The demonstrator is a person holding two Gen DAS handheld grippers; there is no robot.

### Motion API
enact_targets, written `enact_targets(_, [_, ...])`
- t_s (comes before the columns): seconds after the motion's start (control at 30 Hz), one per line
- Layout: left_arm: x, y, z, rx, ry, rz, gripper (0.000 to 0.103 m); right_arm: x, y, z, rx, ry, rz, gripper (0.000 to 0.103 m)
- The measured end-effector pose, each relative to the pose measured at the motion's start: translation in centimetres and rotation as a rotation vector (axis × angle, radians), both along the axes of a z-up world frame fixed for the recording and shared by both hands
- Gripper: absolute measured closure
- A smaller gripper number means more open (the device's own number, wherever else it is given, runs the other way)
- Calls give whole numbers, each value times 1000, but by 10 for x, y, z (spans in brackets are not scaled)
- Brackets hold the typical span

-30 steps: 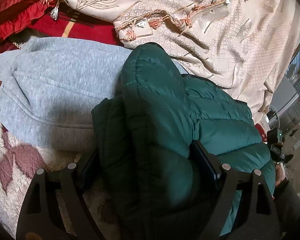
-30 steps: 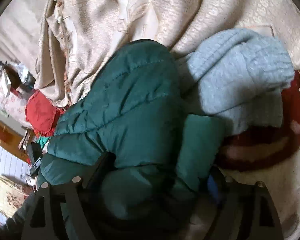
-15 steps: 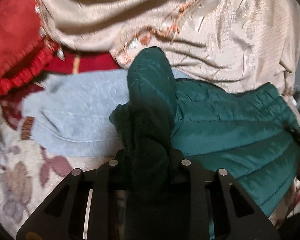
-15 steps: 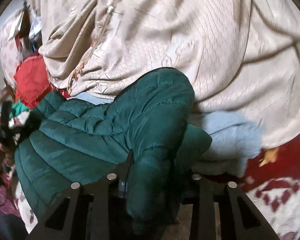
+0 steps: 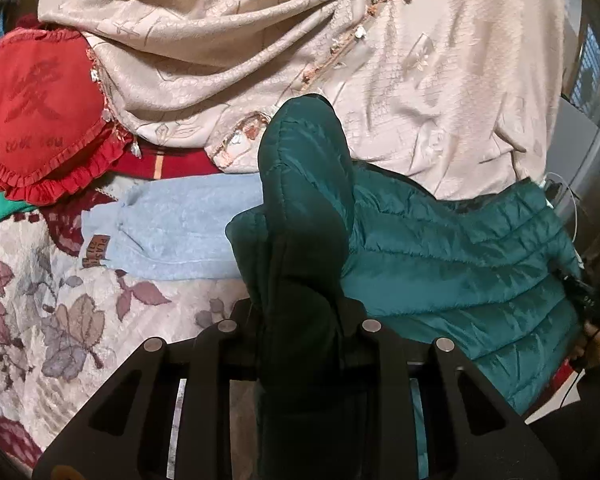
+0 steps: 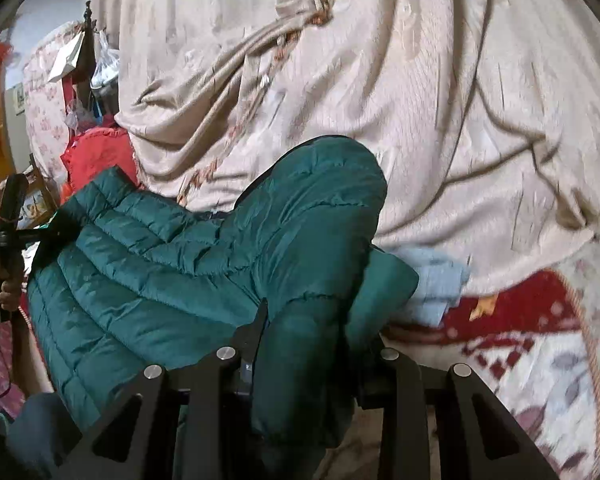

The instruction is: Fold large clothes

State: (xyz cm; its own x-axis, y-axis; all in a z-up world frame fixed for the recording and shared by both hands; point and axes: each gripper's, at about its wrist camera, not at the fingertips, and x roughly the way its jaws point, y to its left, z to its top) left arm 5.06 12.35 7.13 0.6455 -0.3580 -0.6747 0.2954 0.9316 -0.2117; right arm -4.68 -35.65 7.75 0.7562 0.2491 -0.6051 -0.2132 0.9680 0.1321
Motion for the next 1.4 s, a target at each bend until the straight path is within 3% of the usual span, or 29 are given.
enact_targets(0.07, [4,-3,-18,4,35,7,77,7,-5,-17,7,69,0,73])
enact_targets(0.13, [6,-13,-45,60,51,-4,75,21,-11,-42,18,164,-22,71])
enact_targets(0.17, [10,-20,-70,124,78,6,73,31,-16,-61,34,242,-41,67])
enact_targets(0.23, [9,-22,-91,149,73,30,54,45,-28,-85,107,348,-80,51])
enact_targets(0.3, [8,-11,-95,99,63,74,45,48,-42,-88,200,396,-116,46])
enact_targets(0.37, [12,4,-91,29,102,99,41,42,-54,-80,257,395,-159,46])
enact_targets(0.43, [13,17,-80,18,110,116,40,29,-66,-65,282,348,-228,46])
enact_targets(0.57, [6,35,-39,23,5,251,40,7,-69,-27,169,189,-389,45])
enact_targets(0.63, [4,37,-25,-15,-32,318,40,6,-47,-11,128,103,-343,45])
enact_targets(0.7, [10,21,-17,-44,-45,315,40,15,-20,-8,91,69,-281,45])
enact_targets(0.8, [36,-32,-26,30,0,281,39,46,16,-24,37,145,-234,45])
enact_targets(0.93, [63,-77,-69,206,73,261,39,80,30,-82,-38,389,-224,38])
enact_targets(1.0, [70,-87,-96,306,95,271,39,84,31,-90,-54,379,-208,32])
enact_targets(1.13, [72,-87,-108,308,73,294,37,90,27,-95,-34,402,-206,25])
enact_targets(1.23, [73,-85,-104,296,94,280,36,92,23,-98,9,401,-177,14])
enact_targets(1.33, [58,-80,-74,270,40,276,36,85,17,-92,62,374,-194,13])
enact_targets(1.4, [33,-77,-48,254,-23,267,36,73,23,-75,-12,339,-257,14])
